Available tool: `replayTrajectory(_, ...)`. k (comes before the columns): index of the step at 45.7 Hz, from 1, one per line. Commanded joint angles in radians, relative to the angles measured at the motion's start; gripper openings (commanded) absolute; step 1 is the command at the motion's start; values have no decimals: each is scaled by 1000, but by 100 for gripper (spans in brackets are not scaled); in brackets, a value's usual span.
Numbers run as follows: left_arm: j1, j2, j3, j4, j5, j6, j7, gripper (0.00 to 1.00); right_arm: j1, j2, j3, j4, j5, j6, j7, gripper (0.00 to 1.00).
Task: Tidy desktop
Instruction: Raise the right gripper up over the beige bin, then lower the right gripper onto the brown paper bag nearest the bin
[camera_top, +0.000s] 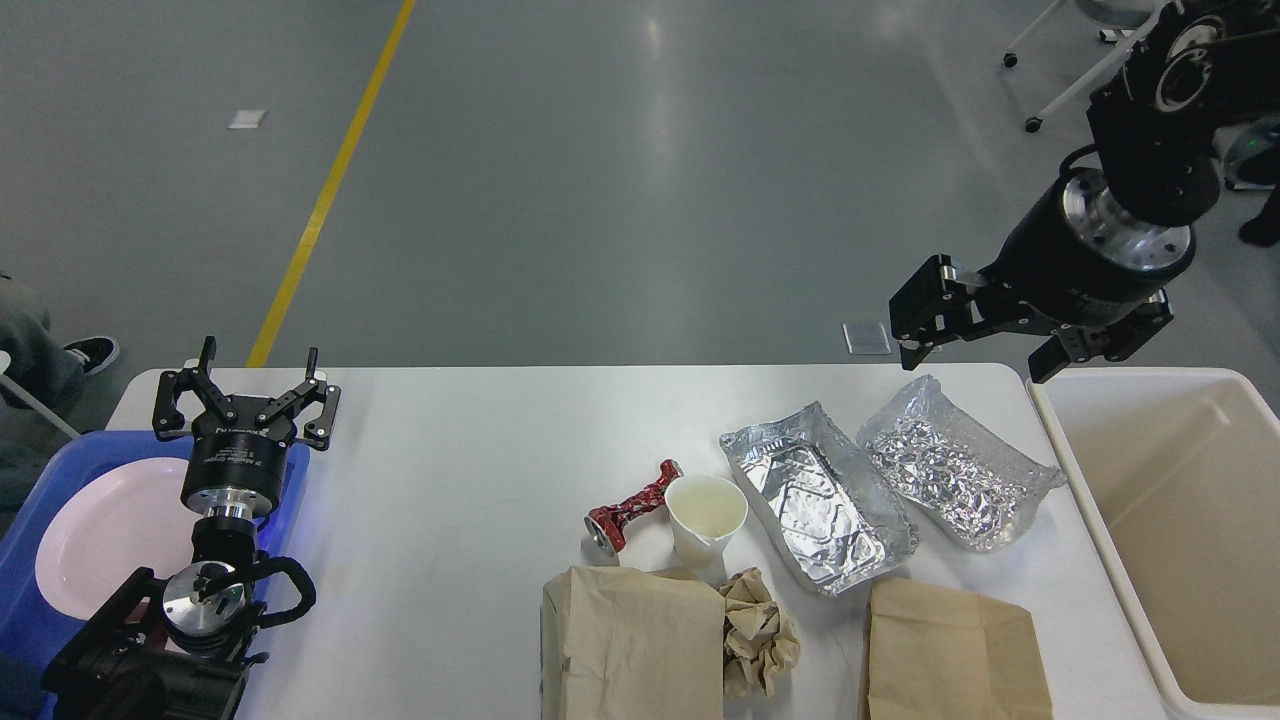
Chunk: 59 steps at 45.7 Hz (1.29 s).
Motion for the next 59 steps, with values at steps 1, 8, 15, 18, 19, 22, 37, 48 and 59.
replayTrajectory(1,0,0,0,0,1,0,0,96,109,28,2,92,7,36,-45,100)
replayTrajectory(8,-1,0,0,0,-1,0,2,96,110,43,4,119,9,84,-46,100)
replayTrajectory(15,-2,0,0,0,-1,0,2,96,109,40,2,119,9,113,-48,100)
replayTrajectory(18,-1,0,0,0,-1,0,2,96,109,31,-2,119,9,130,-48,100)
replayTrajectory(19,-2,0,0,0,-1,0,2,96,109,29,-7,119,9,130,-48,100)
replayTrajectory(22,-2,0,0,0,-1,0,2,96,107,19,-13,119,9,130,-46,100)
replayTrajectory(37,0,0,0,0,-1,0,0,96,-78,-184,-79,116,-79,47,-42,100)
replayTrajectory(48,-1,0,0,0,1,0,0,96,-373,-270,-65,119,-149,-147,-32,100)
replayTrajectory(59,-2,0,0,0,-1,0,2,96,-657,-190,-39,119,-176,-511,36,100)
